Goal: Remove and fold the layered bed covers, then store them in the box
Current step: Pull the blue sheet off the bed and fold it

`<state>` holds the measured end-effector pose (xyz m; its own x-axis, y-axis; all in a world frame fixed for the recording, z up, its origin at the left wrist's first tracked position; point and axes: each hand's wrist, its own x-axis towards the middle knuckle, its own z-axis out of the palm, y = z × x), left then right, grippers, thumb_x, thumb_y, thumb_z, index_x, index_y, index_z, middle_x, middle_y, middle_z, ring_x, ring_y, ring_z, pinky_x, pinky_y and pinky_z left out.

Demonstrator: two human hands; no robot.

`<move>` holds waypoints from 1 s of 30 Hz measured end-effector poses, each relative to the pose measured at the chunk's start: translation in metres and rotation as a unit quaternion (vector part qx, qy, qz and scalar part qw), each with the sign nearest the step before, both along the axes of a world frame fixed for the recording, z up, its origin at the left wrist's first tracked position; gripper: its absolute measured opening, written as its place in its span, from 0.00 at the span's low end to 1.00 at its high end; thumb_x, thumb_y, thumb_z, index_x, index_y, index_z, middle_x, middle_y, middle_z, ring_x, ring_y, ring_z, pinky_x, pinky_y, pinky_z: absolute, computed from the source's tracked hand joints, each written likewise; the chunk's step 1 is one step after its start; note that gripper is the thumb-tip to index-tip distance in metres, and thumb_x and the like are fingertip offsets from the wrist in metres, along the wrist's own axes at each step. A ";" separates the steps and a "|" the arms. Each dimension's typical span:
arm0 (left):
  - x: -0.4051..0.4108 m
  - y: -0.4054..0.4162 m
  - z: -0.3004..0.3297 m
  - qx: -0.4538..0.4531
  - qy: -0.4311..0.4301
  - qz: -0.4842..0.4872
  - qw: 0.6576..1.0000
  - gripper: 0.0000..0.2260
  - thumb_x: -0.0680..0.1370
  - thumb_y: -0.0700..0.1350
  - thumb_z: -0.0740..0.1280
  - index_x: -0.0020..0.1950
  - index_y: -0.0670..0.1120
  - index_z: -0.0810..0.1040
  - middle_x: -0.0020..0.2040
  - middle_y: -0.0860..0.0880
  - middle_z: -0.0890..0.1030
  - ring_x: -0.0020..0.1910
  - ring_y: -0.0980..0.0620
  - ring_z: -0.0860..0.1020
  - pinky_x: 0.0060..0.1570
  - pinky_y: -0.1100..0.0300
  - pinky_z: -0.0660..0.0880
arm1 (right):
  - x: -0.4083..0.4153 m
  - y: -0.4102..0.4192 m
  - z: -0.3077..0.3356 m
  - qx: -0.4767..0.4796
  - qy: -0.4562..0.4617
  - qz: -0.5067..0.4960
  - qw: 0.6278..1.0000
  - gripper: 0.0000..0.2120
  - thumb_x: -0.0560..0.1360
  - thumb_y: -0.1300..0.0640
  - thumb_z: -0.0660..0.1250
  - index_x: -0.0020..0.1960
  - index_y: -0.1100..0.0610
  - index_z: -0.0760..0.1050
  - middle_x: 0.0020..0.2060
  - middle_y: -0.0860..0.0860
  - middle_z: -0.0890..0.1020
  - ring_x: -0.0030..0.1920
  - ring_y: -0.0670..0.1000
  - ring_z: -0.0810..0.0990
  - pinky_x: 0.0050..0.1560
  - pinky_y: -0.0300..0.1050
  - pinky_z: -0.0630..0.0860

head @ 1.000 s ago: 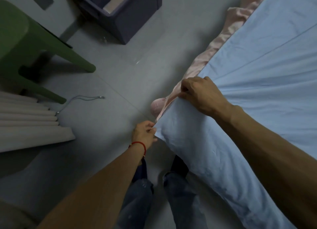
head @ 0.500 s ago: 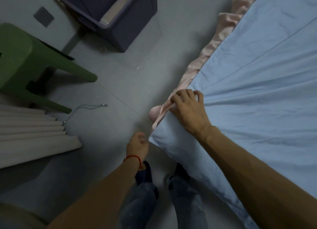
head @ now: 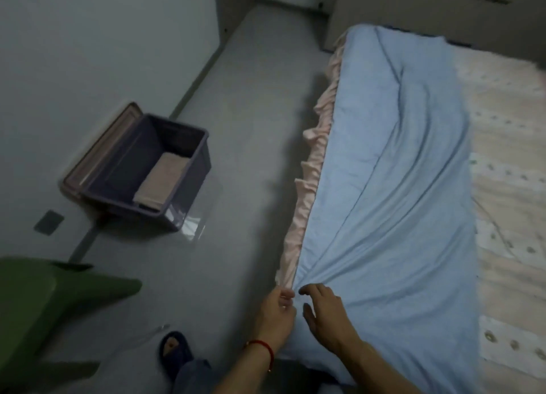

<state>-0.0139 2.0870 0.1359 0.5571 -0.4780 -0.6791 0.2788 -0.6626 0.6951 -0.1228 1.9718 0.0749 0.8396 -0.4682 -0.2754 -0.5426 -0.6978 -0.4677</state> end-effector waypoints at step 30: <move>0.304 -0.272 0.057 0.029 -0.101 -0.520 0.848 0.04 0.77 0.43 0.67 0.50 0.50 0.80 0.49 0.46 0.82 0.42 0.53 0.78 0.42 0.59 0.77 | 0.199 -0.161 0.040 0.345 -0.263 -0.753 0.495 0.08 0.79 0.58 0.65 0.52 0.62 0.79 0.41 0.57 0.84 0.36 0.53 0.81 0.39 0.47 0.78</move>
